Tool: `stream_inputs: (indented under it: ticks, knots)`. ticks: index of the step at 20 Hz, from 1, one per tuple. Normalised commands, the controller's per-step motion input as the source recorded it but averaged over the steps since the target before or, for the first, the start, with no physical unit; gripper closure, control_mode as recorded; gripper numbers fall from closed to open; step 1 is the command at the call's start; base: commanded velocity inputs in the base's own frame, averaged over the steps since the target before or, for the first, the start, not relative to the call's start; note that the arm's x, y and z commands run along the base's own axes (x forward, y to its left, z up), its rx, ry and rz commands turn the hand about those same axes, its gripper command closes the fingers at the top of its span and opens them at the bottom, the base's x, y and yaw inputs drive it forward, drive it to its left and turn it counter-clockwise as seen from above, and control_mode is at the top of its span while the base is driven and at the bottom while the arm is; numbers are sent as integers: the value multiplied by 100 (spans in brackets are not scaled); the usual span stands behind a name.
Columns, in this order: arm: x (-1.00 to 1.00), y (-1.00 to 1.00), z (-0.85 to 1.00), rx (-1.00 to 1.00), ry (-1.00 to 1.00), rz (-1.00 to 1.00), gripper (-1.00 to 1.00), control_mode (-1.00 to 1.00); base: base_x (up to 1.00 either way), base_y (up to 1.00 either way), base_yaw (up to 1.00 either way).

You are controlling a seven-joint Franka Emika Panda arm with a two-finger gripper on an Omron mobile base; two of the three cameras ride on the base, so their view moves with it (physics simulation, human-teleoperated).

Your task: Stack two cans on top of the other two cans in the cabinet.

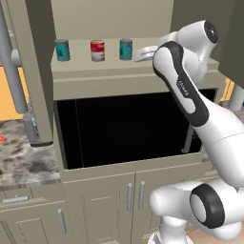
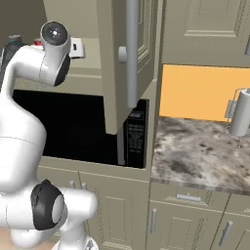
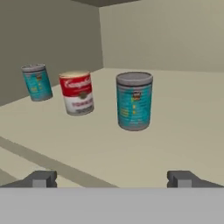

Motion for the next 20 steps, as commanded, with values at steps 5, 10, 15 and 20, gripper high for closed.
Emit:
stream_inputs:
  ticks: [5, 10, 15, 20]
  knots:
    - [34, 19, 0, 0, 0, 12, -100, -100, 0, 0, 0]
    - [33, 17, 0, 0, 0, 10, -100, -100, 0, 0, 0]
    - [31, 11, 0, 0, 0, 6, -100, -100, 0, 0, 0]
    - [26, 3, 0, -2, 0, 0, -100, -100, 0, 0, 0]
